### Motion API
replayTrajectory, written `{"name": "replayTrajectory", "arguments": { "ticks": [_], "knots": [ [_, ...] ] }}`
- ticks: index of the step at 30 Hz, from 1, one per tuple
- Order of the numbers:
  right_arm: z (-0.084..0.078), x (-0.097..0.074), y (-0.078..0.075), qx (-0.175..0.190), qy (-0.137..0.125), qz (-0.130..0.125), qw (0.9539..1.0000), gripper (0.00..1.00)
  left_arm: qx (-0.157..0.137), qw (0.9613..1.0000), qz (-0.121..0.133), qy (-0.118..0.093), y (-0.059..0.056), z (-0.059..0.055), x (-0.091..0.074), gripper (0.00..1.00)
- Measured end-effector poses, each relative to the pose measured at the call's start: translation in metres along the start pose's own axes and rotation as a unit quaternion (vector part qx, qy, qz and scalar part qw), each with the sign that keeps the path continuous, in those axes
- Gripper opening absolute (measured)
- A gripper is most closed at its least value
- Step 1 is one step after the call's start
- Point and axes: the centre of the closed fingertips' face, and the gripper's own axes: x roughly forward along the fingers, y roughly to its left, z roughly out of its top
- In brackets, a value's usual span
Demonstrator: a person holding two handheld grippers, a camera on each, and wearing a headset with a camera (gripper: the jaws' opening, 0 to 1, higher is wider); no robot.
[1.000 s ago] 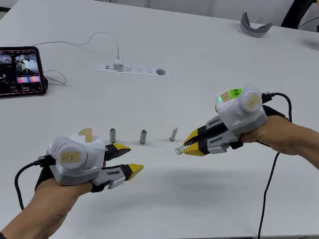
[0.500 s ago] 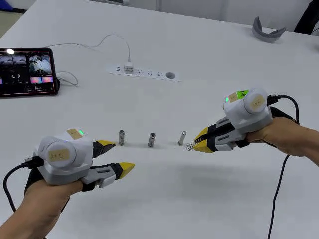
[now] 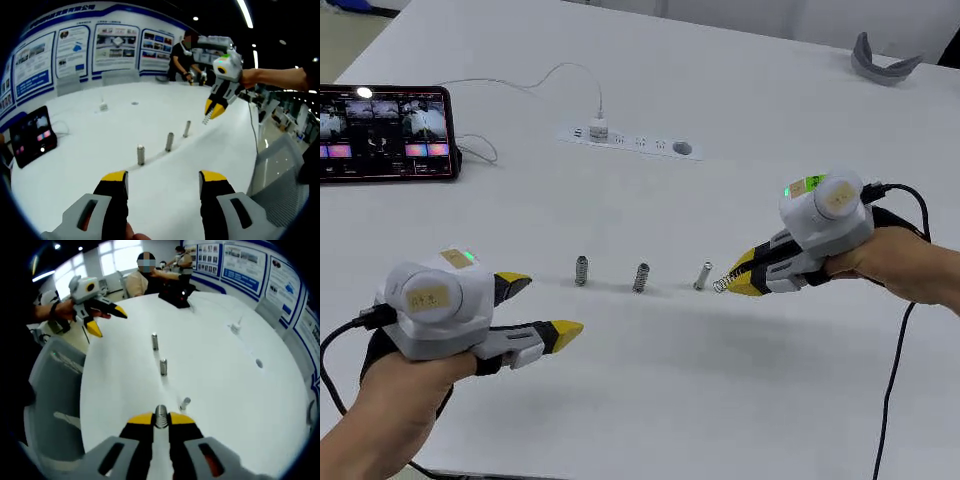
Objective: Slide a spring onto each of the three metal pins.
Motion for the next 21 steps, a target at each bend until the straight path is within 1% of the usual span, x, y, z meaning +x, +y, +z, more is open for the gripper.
{"name": "replayTrajectory", "arguments": {
  "ticks": [4, 8, 12, 16, 21],
  "knots": [
    [-0.001, 0.003, -0.007, 0.002, 0.005, -0.002, 1.0, 0.12, -0.005, 1.0, 0.008, 0.001, 0.005, -0.002, -0.003, 0.62],
    [-0.003, 0.005, -0.014, 0.0, 0.017, -0.006, 0.9998, 0.12, -0.009, 0.9999, 0.011, 0.0, 0.006, -0.004, -0.006, 0.64],
    [-0.004, 0.006, -0.023, -0.003, 0.026, -0.012, 0.9996, 0.12, -0.011, 0.9998, 0.013, 0.004, 0.008, -0.009, -0.009, 0.65],
    [-0.004, 0.008, -0.029, -0.001, 0.028, -0.013, 0.9995, 0.12, -0.013, 0.9998, 0.015, 0.009, 0.01, -0.013, -0.01, 0.67],
    [-0.003, 0.011, -0.036, -0.005, 0.035, -0.015, 0.9993, 0.12, -0.012, 0.9997, 0.016, 0.011, 0.012, -0.014, -0.012, 0.67]
  ]
}}
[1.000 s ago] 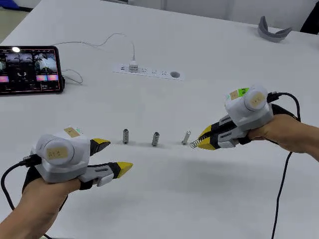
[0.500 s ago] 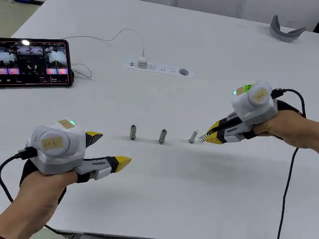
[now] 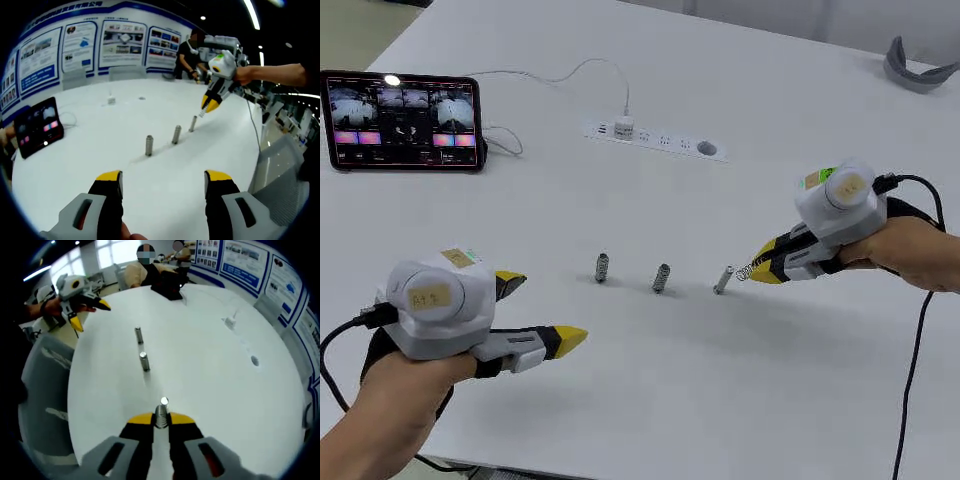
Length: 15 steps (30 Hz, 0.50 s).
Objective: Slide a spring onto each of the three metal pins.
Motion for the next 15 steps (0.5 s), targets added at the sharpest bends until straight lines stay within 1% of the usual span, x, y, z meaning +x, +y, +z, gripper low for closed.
{"name": "replayTrajectory", "arguments": {
  "ticks": [9, 15],
  "knots": [
    [0.005, 0.006, -0.008, -0.004, 0.005, 0.001, 1.0, 0.12, -0.004, 1.0, 0.002, 0.0, 0.003, -0.002, -0.002, 0.67],
    [0.008, 0.011, -0.007, -0.014, 0.012, 0.011, 0.9998, 0.13, -0.008, 1.0, 0.001, 0.0, 0.002, -0.003, -0.003, 0.67]
  ]
}}
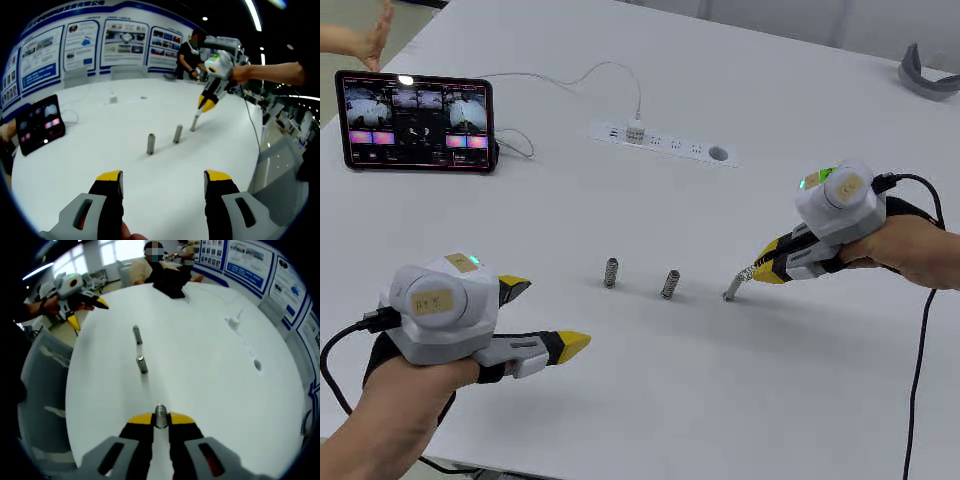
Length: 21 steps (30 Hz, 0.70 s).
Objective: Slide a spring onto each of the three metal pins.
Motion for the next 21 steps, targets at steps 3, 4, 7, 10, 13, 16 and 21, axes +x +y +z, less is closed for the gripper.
{"name": "replayTrajectory", "arguments": {
  "ticks": [3, 4, 7, 10, 13, 16, 21],
  "knots": [
    [0.002, 0.001, 0.0, -0.004, 0.002, 0.002, 1.0, 0.13, -0.003, 1.0, -0.001, -0.001, 0.0, -0.001, 0.0, 0.67],
    [0.003, 0.002, 0.0, -0.006, 0.002, 0.003, 1.0, 0.13, -0.003, 1.0, -0.002, -0.001, 0.0, -0.001, 0.0, 0.67],
    [0.003, 0.004, 0.002, -0.012, 0.009, 0.005, 0.9999, 0.13, -0.001, 1.0, -0.002, -0.001, -0.001, -0.001, -0.001, 0.67],
    [0.003, 0.007, 0.003, -0.018, 0.015, 0.006, 0.9997, 0.13, 0.0, 1.0, -0.002, 0.001, -0.001, -0.001, -0.001, 0.67],
    [0.005, 0.008, 0.002, -0.017, 0.012, 0.006, 0.9998, 0.13, 0.0, 1.0, -0.002, 0.001, -0.001, -0.001, -0.001, 0.67],
    [0.006, 0.01, 0.002, -0.021, 0.016, 0.006, 0.9996, 0.13, 0.001, 1.0, -0.004, 0.002, -0.002, -0.001, -0.001, 0.67],
    [0.009, 0.015, 0.004, -0.026, 0.016, 0.009, 0.9995, 0.13, 0.002, 1.0, -0.006, 0.005, -0.003, -0.002, 0.0, 0.66]
  ]
}}
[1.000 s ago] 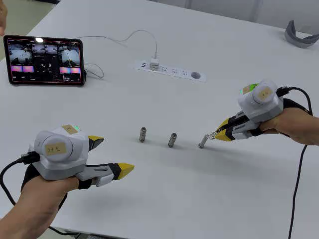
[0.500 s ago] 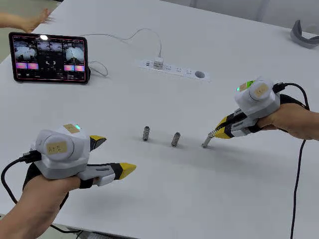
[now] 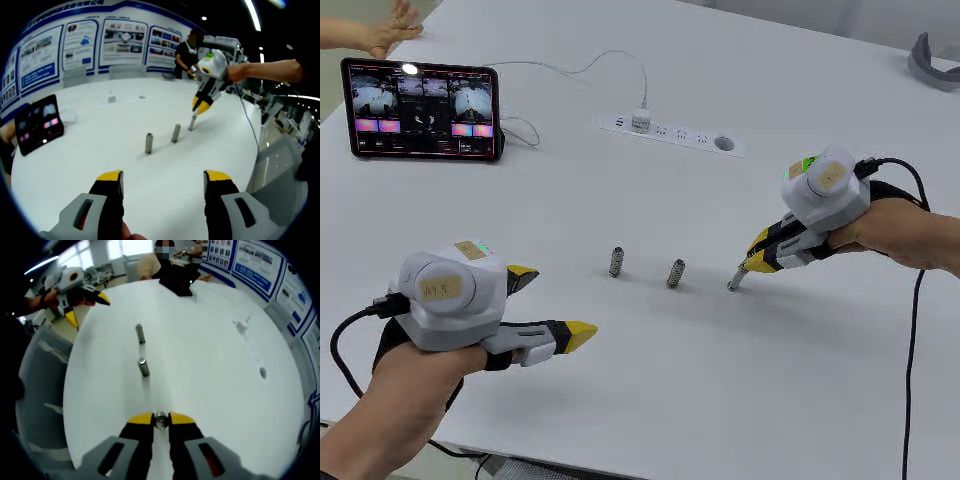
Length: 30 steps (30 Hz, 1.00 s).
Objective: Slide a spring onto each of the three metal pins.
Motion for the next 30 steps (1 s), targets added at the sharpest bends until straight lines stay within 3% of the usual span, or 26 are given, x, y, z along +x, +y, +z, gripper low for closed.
{"name": "replayTrajectory", "arguments": {
  "ticks": [20, 30],
  "knots": [
    [-0.005, 0.016, 0.002, -0.013, 0.015, 0.007, 0.9998, 0.13, 0.0, 1.0, 0.003, -0.004, 0.0, 0.006, -0.005, 0.67],
    [-0.013, 0.026, 0.002, -0.012, 0.024, 0.009, 0.9996, 0.13, 0.0, 1.0, 0.002, 0.0, -0.002, 0.003, -0.006, 0.67]
  ]
}}
